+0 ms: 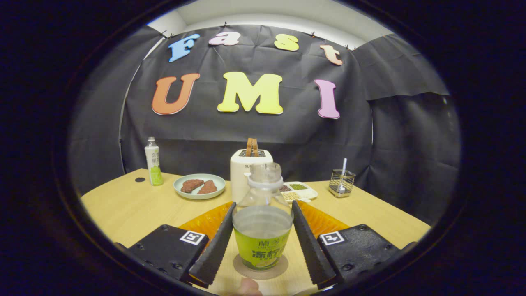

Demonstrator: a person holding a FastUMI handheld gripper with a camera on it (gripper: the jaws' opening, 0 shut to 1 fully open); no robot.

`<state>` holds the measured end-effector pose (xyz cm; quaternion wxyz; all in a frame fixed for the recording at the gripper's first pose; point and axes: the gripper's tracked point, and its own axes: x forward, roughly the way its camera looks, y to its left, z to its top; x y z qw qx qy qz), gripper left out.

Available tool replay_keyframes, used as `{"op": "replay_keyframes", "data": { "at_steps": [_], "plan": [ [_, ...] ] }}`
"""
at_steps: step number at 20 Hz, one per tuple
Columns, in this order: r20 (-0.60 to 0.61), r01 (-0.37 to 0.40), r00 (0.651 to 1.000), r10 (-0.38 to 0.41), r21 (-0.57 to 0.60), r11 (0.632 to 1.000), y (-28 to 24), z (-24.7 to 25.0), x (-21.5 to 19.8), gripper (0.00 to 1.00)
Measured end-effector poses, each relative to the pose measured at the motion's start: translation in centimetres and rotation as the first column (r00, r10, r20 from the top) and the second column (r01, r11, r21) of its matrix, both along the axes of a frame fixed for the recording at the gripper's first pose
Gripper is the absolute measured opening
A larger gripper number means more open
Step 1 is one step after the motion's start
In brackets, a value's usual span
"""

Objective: Take the bottle from table, then pour the juice into the cup, finally place the bottle on the coaster

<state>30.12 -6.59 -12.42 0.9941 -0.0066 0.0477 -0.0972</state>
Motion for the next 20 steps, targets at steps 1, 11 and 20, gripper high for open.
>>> {"op": "replay_keyframes", "data": {
  "at_steps": [1,11,20],
  "plan": [
    [-0.003,0.005,1.000,-0.005,-0.013,1.000,0.0,0.1,-0.2,0.90],
    [-0.010,-0.001,1.000,0.001,-0.042,0.999,0.9,2.7,-2.1,0.96],
    [0.057,-0.042,0.997,0.042,-0.009,0.999,1.7,9.2,-8.4,0.96]
  ]
}}
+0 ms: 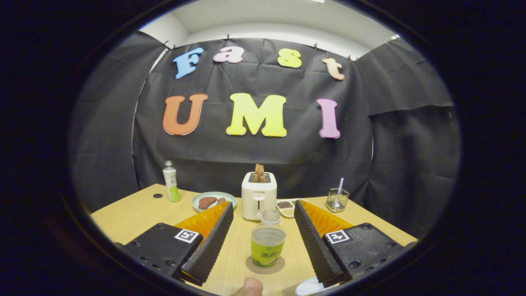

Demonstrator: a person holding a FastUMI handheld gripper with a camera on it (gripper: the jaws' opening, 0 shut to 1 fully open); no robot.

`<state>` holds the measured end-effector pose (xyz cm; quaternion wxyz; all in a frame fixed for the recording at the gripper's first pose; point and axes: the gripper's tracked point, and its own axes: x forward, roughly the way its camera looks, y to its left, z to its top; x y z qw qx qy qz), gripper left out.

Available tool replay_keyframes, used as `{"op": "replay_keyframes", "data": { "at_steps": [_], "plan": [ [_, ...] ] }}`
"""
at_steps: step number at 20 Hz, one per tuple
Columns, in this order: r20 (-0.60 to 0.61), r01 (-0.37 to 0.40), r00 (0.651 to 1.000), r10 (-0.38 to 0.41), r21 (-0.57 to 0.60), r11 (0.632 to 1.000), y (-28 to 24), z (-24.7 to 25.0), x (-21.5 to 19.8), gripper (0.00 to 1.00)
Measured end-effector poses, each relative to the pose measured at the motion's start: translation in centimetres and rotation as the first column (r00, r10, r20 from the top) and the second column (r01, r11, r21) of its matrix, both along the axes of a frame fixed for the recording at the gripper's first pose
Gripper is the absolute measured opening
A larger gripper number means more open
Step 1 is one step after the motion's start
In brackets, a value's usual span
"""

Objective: Take the bottle from table, then pour the juice into the cup, finally place the bottle on the coaster

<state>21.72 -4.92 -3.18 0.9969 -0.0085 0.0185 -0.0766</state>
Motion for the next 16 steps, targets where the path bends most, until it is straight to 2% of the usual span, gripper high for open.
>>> {"op": "replay_keyframes", "data": {
  "at_steps": [3,6,9,12,16],
  "plan": [
    [0.011,-0.011,1.000,0.011,-0.006,1.000,0.4,1.6,-3.7,0.96],
    [0.028,0.027,0.999,-0.026,-0.046,0.999,-0.4,2.6,-7.5,0.96],
    [0.035,0.030,0.999,-0.028,-0.043,0.999,-0.9,3.0,-10.9,0.97],
    [0.019,0.043,0.999,-0.043,-0.019,0.999,-1.9,2.5,-14.3,0.98],
    [0.077,0.071,0.994,-0.075,0.050,0.996,-2.4,3.3,-18.1,0.99]
  ]
}}
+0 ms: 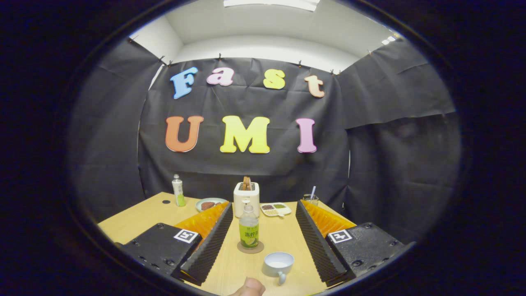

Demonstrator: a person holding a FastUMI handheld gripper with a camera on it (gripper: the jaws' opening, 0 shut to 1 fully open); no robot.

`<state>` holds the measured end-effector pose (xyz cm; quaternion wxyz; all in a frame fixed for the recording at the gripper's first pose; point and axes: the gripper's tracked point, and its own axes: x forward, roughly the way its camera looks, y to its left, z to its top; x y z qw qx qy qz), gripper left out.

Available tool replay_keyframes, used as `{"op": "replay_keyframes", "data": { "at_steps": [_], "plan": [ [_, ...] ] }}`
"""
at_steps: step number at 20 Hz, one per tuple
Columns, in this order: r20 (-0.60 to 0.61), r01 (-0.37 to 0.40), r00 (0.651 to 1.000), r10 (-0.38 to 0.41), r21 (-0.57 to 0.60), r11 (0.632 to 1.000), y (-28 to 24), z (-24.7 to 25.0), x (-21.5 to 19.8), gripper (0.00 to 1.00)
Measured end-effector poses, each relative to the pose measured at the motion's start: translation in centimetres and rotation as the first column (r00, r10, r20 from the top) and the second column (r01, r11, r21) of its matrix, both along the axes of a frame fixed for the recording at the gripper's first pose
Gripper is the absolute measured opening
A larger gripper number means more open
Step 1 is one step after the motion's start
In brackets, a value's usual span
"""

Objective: Take the bottle from table, then pour the juice into the cup, finally place the bottle on the coaster

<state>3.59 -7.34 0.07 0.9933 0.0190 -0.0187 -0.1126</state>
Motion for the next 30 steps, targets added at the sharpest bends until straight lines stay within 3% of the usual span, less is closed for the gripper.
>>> {"op": "replay_keyframes", "data": {
  "at_steps": [5,10,15,19,30],
  "plan": [
    [0.002,-0.011,1.000,0.011,0.029,1.000,0.6,-0.4,-3.0,1.00],
    [-0.014,-0.020,1.000,0.019,-0.078,0.997,2.5,0.0,-5.3,1.00],
    [0.049,-0.019,0.998,0.029,-0.181,0.983,5.0,1.7,-7.2,1.00],
    [0.042,-0.046,0.998,0.053,-0.149,0.988,6.1,0.8,-7.8,1.00],
    [0.050,-0.020,0.998,0.026,-0.109,0.994,7.4,-1.2,-10.5,1.00]
  ]
}}
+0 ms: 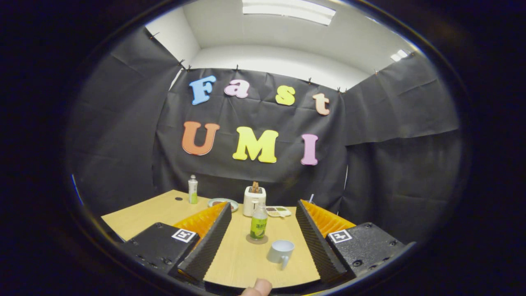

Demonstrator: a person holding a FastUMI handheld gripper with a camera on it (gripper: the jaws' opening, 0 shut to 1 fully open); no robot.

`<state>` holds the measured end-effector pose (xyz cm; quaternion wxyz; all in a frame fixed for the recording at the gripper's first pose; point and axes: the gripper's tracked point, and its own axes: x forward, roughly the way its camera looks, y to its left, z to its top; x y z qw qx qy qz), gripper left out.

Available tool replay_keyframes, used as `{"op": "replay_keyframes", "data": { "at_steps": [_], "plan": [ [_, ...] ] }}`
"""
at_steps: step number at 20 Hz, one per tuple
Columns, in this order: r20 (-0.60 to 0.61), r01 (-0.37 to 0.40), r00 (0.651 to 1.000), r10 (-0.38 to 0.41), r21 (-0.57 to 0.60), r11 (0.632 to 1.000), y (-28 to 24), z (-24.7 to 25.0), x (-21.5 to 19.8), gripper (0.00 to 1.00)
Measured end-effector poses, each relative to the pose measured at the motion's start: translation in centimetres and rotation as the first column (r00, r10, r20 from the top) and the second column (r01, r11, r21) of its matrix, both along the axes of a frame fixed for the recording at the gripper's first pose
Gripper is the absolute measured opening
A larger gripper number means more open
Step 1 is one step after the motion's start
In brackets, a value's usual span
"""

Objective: Take the bottle from table, then pour the juice into the cup, finally place the bottle on the coaster

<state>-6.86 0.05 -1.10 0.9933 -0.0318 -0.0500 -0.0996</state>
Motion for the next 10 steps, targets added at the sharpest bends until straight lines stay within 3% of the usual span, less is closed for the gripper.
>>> {"op": "replay_keyframes", "data": {
  "at_steps": [10],
  "plan": [
    [-0.009,-0.041,0.999,0.041,0.076,0.996,1.3,-3.6,0.3,1.00]
  ]
}}
